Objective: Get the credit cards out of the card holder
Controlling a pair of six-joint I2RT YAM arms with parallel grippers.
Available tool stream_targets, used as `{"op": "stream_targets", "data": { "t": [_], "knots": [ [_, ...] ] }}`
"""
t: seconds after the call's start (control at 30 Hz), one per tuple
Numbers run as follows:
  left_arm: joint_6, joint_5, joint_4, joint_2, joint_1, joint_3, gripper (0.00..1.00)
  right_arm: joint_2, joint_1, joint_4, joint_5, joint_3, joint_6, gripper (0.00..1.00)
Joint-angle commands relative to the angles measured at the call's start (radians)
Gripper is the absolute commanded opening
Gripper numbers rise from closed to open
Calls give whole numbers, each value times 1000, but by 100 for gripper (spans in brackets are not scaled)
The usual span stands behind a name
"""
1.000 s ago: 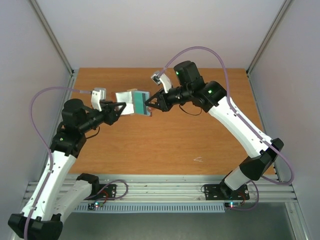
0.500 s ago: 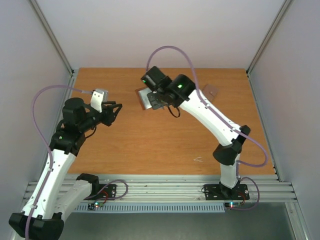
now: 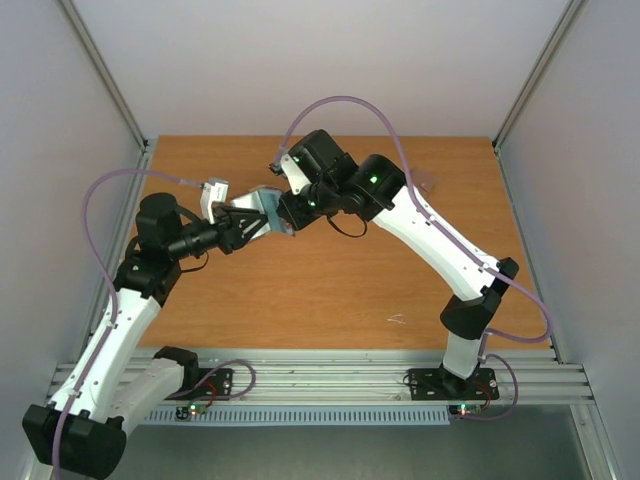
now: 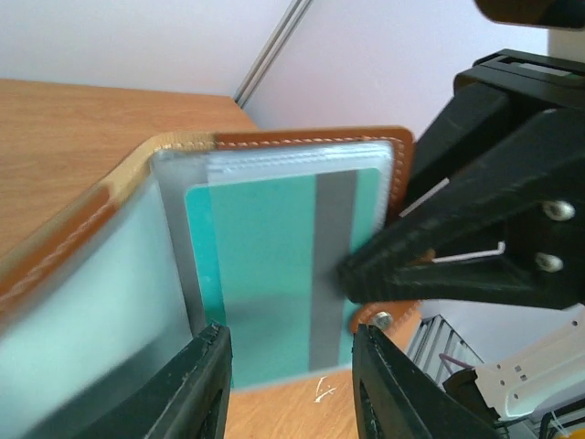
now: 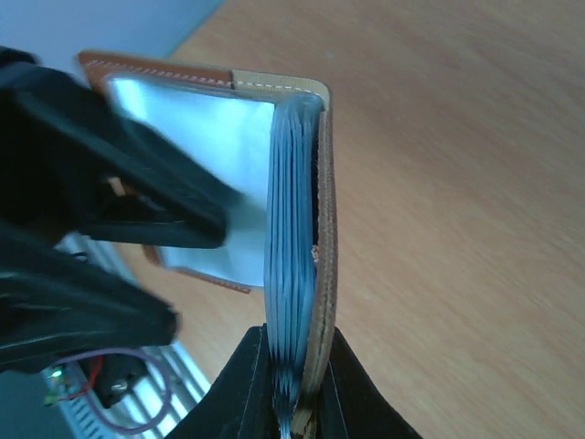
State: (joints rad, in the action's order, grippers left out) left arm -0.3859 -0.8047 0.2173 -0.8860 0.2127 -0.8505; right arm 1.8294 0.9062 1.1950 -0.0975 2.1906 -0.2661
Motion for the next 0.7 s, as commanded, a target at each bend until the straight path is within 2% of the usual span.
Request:
{"op": "stream_targets", "data": {
  "t": [0.0, 0.17, 0.5, 0.67],
  "knots": [
    [-51, 20, -32, -8, -2, -7, 36, -61, -1, -129, -202, -52, -51, 1],
    [-69, 62, -1, 13, -29, -6, 32, -184, -45, -274, -354, -227, -39, 1],
    [-96, -159, -169, 18, -33, 4, 40, -278, -59, -431, -624, -357, -107, 1],
    [-143, -241, -306, 12, -32, 11, 39, -281, -59, -488, -639, -381, -114, 1]
  ]
}}
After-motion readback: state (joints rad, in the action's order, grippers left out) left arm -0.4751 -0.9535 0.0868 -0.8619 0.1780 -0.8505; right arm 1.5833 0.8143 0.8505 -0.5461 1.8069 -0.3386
